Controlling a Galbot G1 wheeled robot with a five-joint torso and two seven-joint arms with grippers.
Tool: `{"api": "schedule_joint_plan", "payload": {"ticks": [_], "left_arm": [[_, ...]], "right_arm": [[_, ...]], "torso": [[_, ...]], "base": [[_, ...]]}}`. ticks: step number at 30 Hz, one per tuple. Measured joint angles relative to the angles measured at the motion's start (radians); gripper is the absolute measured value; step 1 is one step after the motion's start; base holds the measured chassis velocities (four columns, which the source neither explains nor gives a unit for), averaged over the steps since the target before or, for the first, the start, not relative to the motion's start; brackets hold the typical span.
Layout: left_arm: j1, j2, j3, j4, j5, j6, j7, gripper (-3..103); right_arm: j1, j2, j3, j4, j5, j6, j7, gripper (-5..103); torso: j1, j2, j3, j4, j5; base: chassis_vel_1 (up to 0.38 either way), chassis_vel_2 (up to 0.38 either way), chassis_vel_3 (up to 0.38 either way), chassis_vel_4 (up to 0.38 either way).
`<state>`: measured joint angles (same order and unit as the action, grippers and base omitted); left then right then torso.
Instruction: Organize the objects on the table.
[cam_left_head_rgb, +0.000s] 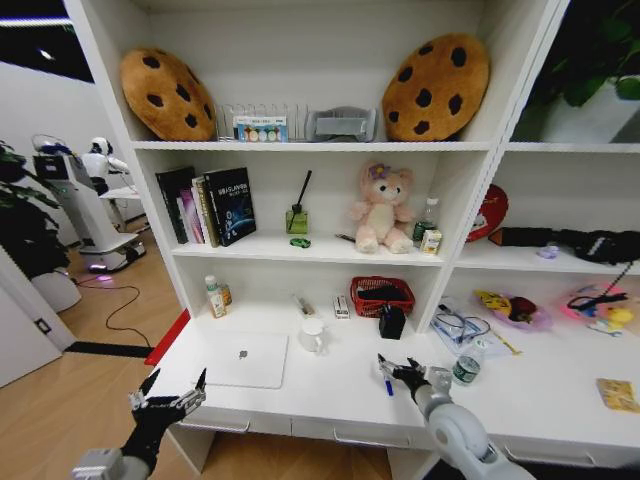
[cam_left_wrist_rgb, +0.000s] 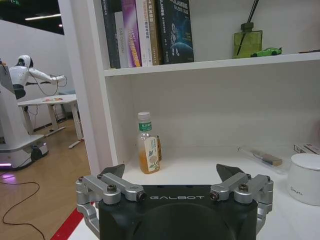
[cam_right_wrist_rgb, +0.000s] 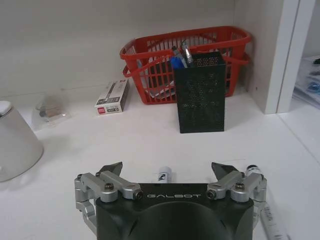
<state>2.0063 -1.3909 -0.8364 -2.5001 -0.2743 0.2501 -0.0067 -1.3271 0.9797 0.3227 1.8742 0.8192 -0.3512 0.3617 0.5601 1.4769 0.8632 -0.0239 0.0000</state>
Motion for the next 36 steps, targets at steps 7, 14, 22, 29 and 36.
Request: {"api": "schedule_joint_plan", "payload": {"ticks": [7, 14, 22, 29, 36], "left_arm": [[0.0, 0.0, 0.0, 0.0, 0.0, 0.0, 0.0, 100], [0.0, 0.0, 0.0, 0.0, 0.0, 0.0, 0.0, 100], [0.0, 0.0, 0.0, 0.0, 0.0, 0.0, 0.0, 100], [0.0, 0.0, 0.0, 0.0, 0.0, 0.0, 0.0, 100], [0.0, 0.0, 0.0, 0.0, 0.0, 0.0, 0.0, 100]], "right_arm": [[0.034, 0.021, -0.028, -0.036, -0.001, -0.013, 0.001, 84], [0.028, 0.035, -0.024, -0.05, -0.026, -0.018, -0.012, 57], [0.025, 0.034, -0.021, -0.066, -0.05, -0.018, -0.031, 35], [0.025, 0.03, -0.012, -0.072, -0.041, -0.02, -0.032, 13], [0.014, 0.012, 0.022, -0.044, -0.046, 0.019, -0.076, 13]], "torso": [[0.0, 0.0, 0.0, -0.0001, 0.0], [0.0, 0.0, 0.0, -0.0002, 0.0], [0.0, 0.0, 0.0, -0.0002, -0.0002], [0.0, 0.0, 0.0, 0.0, 0.0], [0.0, 0.0, 0.0, -0.0001, 0.0002]], "base": [[0.0, 0.0, 0.0, 0.0], [0.0, 0.0, 0.0, 0.0], [0.0, 0.0, 0.0, 0.0], [0.0, 0.0, 0.0, 0.0], [0.0, 0.0, 0.0, 0.0]]}}
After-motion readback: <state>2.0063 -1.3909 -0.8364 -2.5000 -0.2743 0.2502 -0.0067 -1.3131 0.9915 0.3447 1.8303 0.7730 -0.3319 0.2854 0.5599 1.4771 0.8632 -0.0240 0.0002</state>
